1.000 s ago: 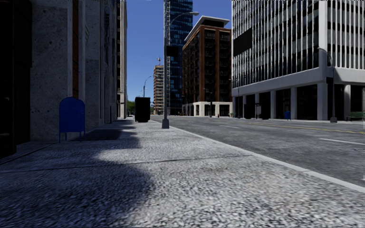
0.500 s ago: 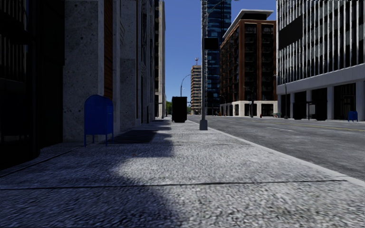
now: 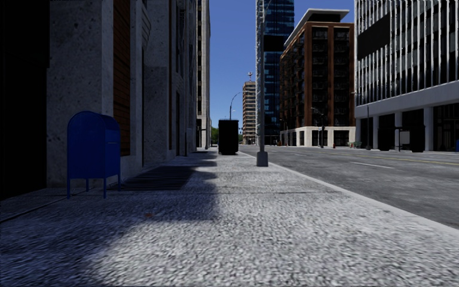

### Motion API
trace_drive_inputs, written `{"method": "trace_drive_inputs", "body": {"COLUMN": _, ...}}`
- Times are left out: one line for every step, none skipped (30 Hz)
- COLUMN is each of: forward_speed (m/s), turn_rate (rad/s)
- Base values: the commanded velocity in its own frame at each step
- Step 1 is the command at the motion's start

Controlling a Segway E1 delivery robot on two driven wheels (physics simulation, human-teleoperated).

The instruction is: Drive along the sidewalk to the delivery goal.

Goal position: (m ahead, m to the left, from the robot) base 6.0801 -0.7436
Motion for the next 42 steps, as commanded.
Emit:
{"method": "trace_drive_inputs", "body": {"forward_speed": 2.0, "turn_rate": 0.0}}
{"method": "trace_drive_inputs", "body": {"forward_speed": 2.0, "turn_rate": 0.0}}
{"method": "trace_drive_inputs", "body": {"forward_speed": 2.0, "turn_rate": 0.0}}
{"method": "trace_drive_inputs", "body": {"forward_speed": 2.0, "turn_rate": 0.0}}
{"method": "trace_drive_inputs", "body": {"forward_speed": 2.0, "turn_rate": 0.0}}
{"method": "trace_drive_inputs", "body": {"forward_speed": 2.0, "turn_rate": 0.0}}
{"method": "trace_drive_inputs", "body": {"forward_speed": 2.0, "turn_rate": 0.0}}
{"method": "trace_drive_inputs", "body": {"forward_speed": 2.0, "turn_rate": 0.0}}
{"method": "trace_drive_inputs", "body": {"forward_speed": 2.0, "turn_rate": 0.0}}
{"method": "trace_drive_inputs", "body": {"forward_speed": 2.0, "turn_rate": 0.0}}
{"method": "trace_drive_inputs", "body": {"forward_speed": 2.0, "turn_rate": 0.0}}
{"method": "trace_drive_inputs", "body": {"forward_speed": 2.0, "turn_rate": 0.0}}
{"method": "trace_drive_inputs", "body": {"forward_speed": 2.0, "turn_rate": 0.0}}
{"method": "trace_drive_inputs", "body": {"forward_speed": 2.0, "turn_rate": 0.0}}
{"method": "trace_drive_inputs", "body": {"forward_speed": 2.0, "turn_rate": 0.0}}
{"method": "trace_drive_inputs", "body": {"forward_speed": 2.0, "turn_rate": 0.0}}
{"method": "trace_drive_inputs", "body": {"forward_speed": 2.0, "turn_rate": 0.0}}
{"method": "trace_drive_inputs", "body": {"forward_speed": 2.0, "turn_rate": 0.0}}
{"method": "trace_drive_inputs", "body": {"forward_speed": 2.0, "turn_rate": 0.0}}
{"method": "trace_drive_inputs", "body": {"forward_speed": 2.0, "turn_rate": 0.0}}
{"method": "trace_drive_inputs", "body": {"forward_speed": 2.0, "turn_rate": 0.0}}
{"method": "trace_drive_inputs", "body": {"forward_speed": 2.0, "turn_rate": 0.0}}
{"method": "trace_drive_inputs", "body": {"forward_speed": 2.0, "turn_rate": 0.0}}
{"method": "trace_drive_inputs", "body": {"forward_speed": 2.0, "turn_rate": 0.0}}
{"method": "trace_drive_inputs", "body": {"forward_speed": 2.0, "turn_rate": 0.0}}
{"method": "trace_drive_inputs", "body": {"forward_speed": 2.0, "turn_rate": 0.0}}
{"method": "trace_drive_inputs", "body": {"forward_speed": 2.0, "turn_rate": 0.0}}
{"method": "trace_drive_inputs", "body": {"forward_speed": 2.0, "turn_rate": 0.0}}
{"method": "trace_drive_inputs", "body": {"forward_speed": 2.0, "turn_rate": 0.0}}
{"method": "trace_drive_inputs", "body": {"forward_speed": 2.0, "turn_rate": 0.0}}
{"method": "trace_drive_inputs", "body": {"forward_speed": 2.0, "turn_rate": 0.0}}
{"method": "trace_drive_inputs", "body": {"forward_speed": 2.0, "turn_rate": 0.0}}
{"method": "trace_drive_inputs", "body": {"forward_speed": 2.0, "turn_rate": 0.0}}
{"method": "trace_drive_inputs", "body": {"forward_speed": 2.0, "turn_rate": 0.0}}
{"method": "trace_drive_inputs", "body": {"forward_speed": 2.0, "turn_rate": -0.03}}
{"method": "trace_drive_inputs", "body": {"forward_speed": 2.0, "turn_rate": -0.14}}
{"method": "trace_drive_inputs", "body": {"forward_speed": 2.0, "turn_rate": -0.18}}
{"method": "trace_drive_inputs", "body": {"forward_speed": 2.0, "turn_rate": -0.18}}
{"method": "trace_drive_inputs", "body": {"forward_speed": 2.0, "turn_rate": -0.19}}
{"method": "trace_drive_inputs", "body": {"forward_speed": 2.0, "turn_rate": -0.19}}
{"method": "trace_drive_inputs", "body": {"forward_speed": 2.0, "turn_rate": -0.19}}
{"method": "trace_drive_inputs", "body": {"forward_speed": 2.0, "turn_rate": -0.19}}
